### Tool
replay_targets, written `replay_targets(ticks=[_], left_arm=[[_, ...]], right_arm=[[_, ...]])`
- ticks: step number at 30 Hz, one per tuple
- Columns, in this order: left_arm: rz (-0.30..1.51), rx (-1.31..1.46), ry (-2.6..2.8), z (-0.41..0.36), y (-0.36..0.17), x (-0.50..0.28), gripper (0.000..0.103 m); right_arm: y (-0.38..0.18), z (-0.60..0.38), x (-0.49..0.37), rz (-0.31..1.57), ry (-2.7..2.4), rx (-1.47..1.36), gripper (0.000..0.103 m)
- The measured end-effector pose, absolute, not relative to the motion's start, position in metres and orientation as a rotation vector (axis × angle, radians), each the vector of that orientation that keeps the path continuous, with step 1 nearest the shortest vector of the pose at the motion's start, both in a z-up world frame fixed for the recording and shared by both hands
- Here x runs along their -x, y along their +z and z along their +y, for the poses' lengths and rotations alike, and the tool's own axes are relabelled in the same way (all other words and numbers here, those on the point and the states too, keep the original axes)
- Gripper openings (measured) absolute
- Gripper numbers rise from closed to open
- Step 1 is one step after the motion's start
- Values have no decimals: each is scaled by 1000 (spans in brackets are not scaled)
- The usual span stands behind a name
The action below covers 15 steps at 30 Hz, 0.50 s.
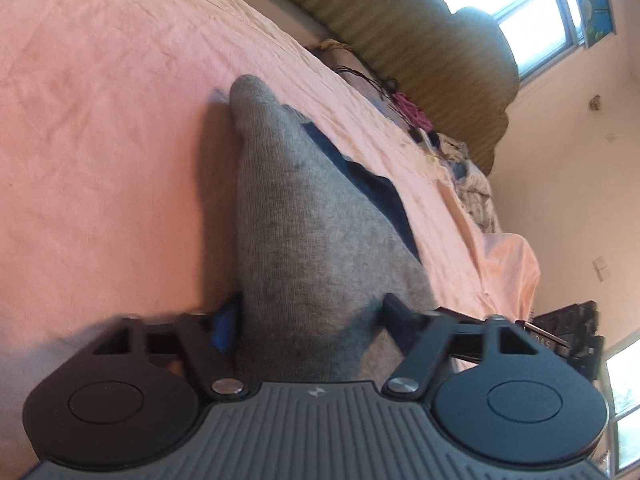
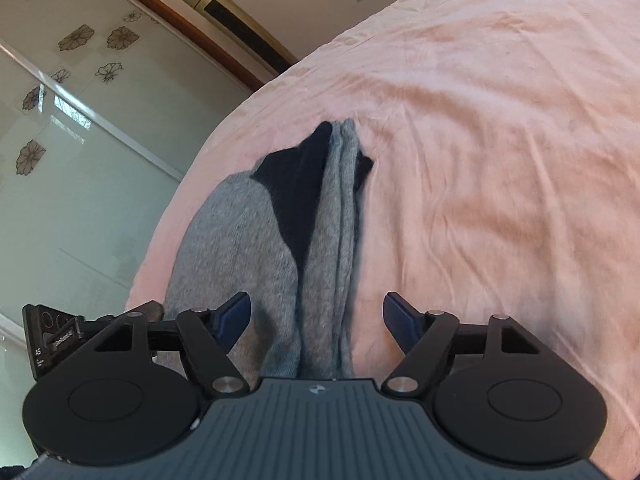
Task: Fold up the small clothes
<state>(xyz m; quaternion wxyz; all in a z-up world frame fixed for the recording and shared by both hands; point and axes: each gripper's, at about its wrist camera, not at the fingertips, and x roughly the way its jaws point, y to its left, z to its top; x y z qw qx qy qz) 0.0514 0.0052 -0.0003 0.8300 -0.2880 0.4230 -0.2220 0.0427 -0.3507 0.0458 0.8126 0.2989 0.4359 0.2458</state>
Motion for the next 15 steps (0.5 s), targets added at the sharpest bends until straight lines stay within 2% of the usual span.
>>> replay_targets(ticks=[1,2,3,6,11,13,15], left_arm=[[921,608,-471,4,0,-55,38],[928,610,-457,5,3,-56,35],[927,595,-451,6,9,-56,32],[885,482,-459,10,26,-47,32],[894,459,-471,18,16,-32,41],[892,461,-512,23,18,-17,54],[910,482,-551,29,13,-4,55]], right_arm=[[45,-348,-43,939,532,-655,61],[43,-342,-45,965,553,-664,31],[44,-337,-45,966,552,-653,30],[57,-326,-36,934,591,-617,30],[39,-328,-29,962,585,-653,34],[40,-338,-24,959,588,-720,45],[46,-343,-11,944,586,-697,57]])
